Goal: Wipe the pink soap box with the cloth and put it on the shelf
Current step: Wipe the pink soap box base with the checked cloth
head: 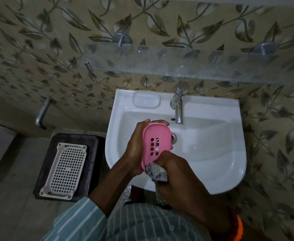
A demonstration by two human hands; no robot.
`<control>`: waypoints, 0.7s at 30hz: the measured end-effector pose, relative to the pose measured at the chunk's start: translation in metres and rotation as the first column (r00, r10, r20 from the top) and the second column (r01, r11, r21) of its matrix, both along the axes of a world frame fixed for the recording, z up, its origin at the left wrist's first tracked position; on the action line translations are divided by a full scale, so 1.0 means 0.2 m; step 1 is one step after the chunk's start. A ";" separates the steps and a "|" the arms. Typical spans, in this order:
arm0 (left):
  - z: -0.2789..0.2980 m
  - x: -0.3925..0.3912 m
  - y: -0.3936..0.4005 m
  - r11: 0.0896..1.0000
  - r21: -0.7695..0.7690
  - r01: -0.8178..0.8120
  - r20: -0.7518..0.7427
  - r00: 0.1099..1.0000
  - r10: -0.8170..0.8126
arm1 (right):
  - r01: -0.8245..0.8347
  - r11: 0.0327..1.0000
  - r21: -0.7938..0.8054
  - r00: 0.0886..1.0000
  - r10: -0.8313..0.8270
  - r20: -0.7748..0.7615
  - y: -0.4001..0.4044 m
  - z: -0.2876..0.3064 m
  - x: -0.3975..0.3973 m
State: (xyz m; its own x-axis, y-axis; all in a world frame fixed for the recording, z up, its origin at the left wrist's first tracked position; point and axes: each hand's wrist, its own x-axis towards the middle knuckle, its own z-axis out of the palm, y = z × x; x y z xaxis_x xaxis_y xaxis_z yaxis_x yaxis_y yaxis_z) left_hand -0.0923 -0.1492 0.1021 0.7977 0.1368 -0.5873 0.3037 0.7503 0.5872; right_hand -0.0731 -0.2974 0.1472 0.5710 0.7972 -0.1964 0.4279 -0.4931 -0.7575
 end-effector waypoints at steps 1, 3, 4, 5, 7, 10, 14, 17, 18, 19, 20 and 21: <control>0.00 0.00 -0.01 0.998 -0.064 -0.013 0.014 1.000 0.014 | 0.009 1.000 0.015 1.000 -0.009 -0.015 0.00 0.02 0.01; 0.00 0.00 -0.04 0.989 -0.147 -0.023 0.028 0.999 0.027 | -0.010 0.997 0.071 0.999 0.008 0.037 0.00 0.05 0.04; 0.01 0.00 -0.06 0.986 -0.167 -0.019 0.029 0.999 0.024 | -0.023 0.998 0.058 0.995 0.017 0.097 0.04 0.06 0.05; 0.01 0.00 -0.07 0.983 -0.181 -0.010 0.028 0.999 0.016 | -0.032 0.996 0.080 0.995 0.024 0.096 0.06 0.05 0.05; 0.01 0.00 -0.09 0.980 -0.199 0.004 0.030 1.000 0.002 | 0.009 0.992 -0.125 1.000 -0.010 -0.004 0.14 0.09 0.00; 0.03 -0.02 -0.04 0.985 -0.170 0.024 0.044 0.999 -0.017 | -0.101 0.951 -0.294 0.975 0.153 0.161 0.08 0.07 -0.03; 0.05 -0.04 -0.01 0.995 -0.074 0.070 0.009 0.998 -0.069 | -0.226 0.945 -0.237 0.873 0.305 0.380 -0.05 0.07 -0.02; 0.05 -0.03 -0.04 0.995 -0.014 0.097 -0.036 0.995 -0.098 | -0.236 0.933 -0.273 0.822 0.341 0.456 -0.06 0.07 0.05; 0.05 -0.03 -0.05 0.994 0.016 0.106 -0.054 0.993 -0.105 | -0.207 0.931 -0.301 0.810 0.336 0.481 -0.05 0.08 0.07; 0.05 -0.03 -0.04 0.993 0.038 0.112 -0.073 0.991 -0.109 | -0.179 0.935 -0.307 0.791 0.322 0.520 -0.04 0.07 0.09; 0.06 -0.03 -0.04 0.991 0.059 0.121 -0.085 0.990 -0.116 | -0.152 0.946 -0.287 0.773 0.295 0.561 -0.03 0.07 0.10; 0.06 -0.03 -0.03 0.988 0.075 0.135 -0.085 0.988 -0.129 | -0.123 0.959 -0.255 0.779 0.252 0.574 -0.02 0.06 0.09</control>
State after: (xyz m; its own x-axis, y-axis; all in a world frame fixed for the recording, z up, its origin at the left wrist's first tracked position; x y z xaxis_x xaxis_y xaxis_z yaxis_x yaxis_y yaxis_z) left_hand -0.0985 -0.1551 0.1141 0.7629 0.0829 -0.6412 0.4453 0.6517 0.6140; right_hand -0.0556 -0.3019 0.1596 0.4678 0.8834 -0.0286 0.8594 -0.4622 -0.2185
